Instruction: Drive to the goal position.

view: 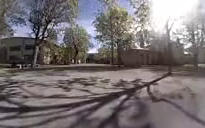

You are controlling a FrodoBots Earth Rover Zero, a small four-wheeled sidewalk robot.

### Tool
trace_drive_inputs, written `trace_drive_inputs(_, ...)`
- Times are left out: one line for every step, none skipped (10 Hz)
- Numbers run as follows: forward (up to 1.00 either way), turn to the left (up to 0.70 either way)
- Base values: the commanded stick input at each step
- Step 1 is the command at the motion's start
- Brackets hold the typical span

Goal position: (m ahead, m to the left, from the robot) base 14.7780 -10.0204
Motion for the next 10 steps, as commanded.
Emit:
trace_drive_inputs(1.0,0.0)
trace_drive_inputs(1.0,0.0)
trace_drive_inputs(1.0,0.06)
trace_drive_inputs(1.0,0.16)
trace_drive_inputs(1.0,0.15)
trace_drive_inputs(1.0,0.0)
trace_drive_inputs(1.0,0.0)
trace_drive_inputs(1.0,0.0)
trace_drive_inputs(1.0,0.0)
trace_drive_inputs(1.0,0.0)
